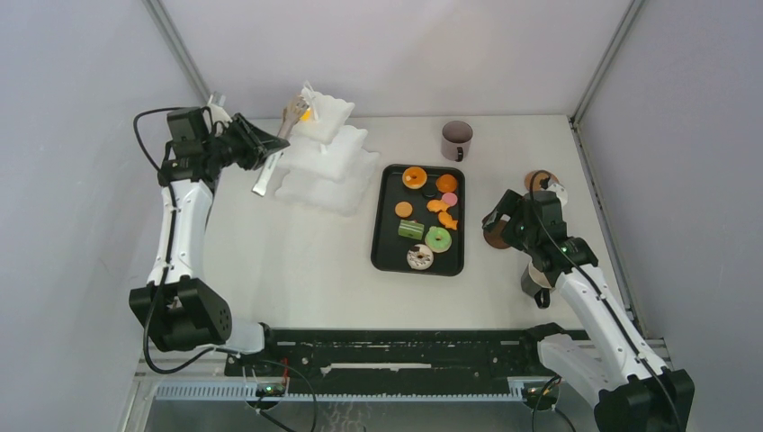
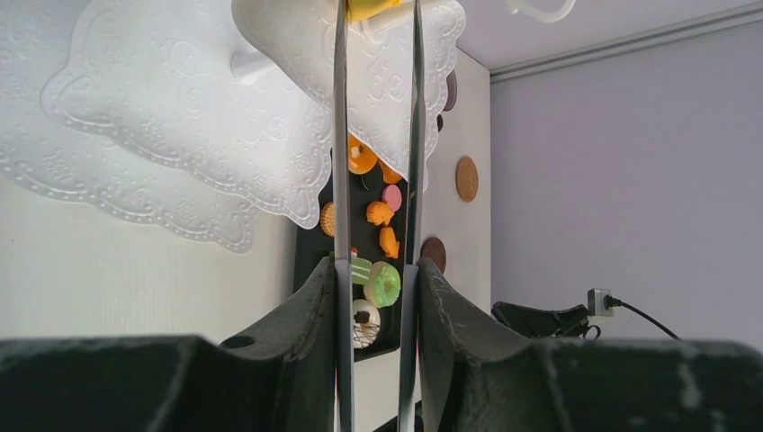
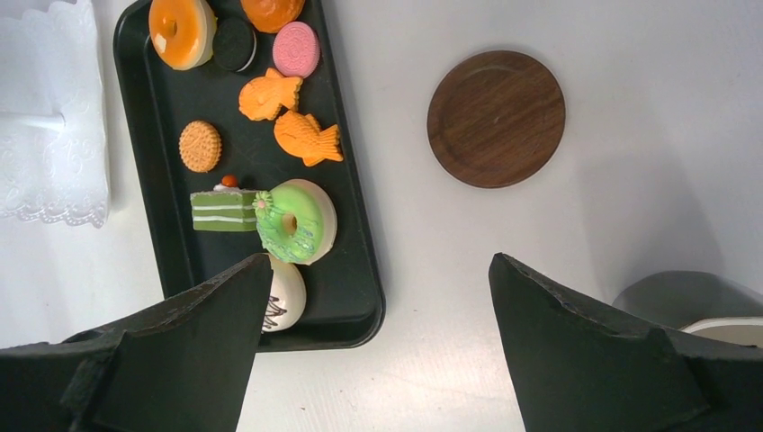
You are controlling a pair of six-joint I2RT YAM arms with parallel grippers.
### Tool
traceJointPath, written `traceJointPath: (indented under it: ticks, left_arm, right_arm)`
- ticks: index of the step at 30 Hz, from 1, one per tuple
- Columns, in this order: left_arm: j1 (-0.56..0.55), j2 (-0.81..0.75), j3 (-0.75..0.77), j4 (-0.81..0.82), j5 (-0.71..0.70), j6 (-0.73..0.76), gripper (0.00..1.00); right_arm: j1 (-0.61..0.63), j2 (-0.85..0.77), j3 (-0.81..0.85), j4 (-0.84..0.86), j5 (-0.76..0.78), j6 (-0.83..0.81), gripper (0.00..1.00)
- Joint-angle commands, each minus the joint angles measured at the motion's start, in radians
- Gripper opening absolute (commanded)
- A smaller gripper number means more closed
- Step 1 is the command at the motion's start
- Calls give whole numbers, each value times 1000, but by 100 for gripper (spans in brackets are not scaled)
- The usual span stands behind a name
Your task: Serve the afternoon tea
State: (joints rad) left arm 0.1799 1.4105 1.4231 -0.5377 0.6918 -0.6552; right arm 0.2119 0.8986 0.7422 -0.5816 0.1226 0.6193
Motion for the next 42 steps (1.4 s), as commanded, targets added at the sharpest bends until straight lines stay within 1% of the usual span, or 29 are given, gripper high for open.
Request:
traceJointPath:
  ticks: [1,4,12,16,26,42]
  left_arm:
    - [8,-4,39,26,20,5,29]
    - [8,-6,40,21,20,3,32]
    - [8,-11,46,-5,8,13,46]
    - [8,-14,48,-14,3,17,50]
    - [7,-24,92,-95,-49,66,55]
    - [7,-44,148,-139,-72,82,56]
  right_arm:
    - [9,-22,5,12,15,20,98]
    - [12,-20,5,14,15,21,98]
    - [17,-17,6,24,13,17,98]
    - [17,-15,5,28,11,16,98]
    - [18,-11,5,32,8,14,98]
    - [21,-4,6,26,14,18,98]
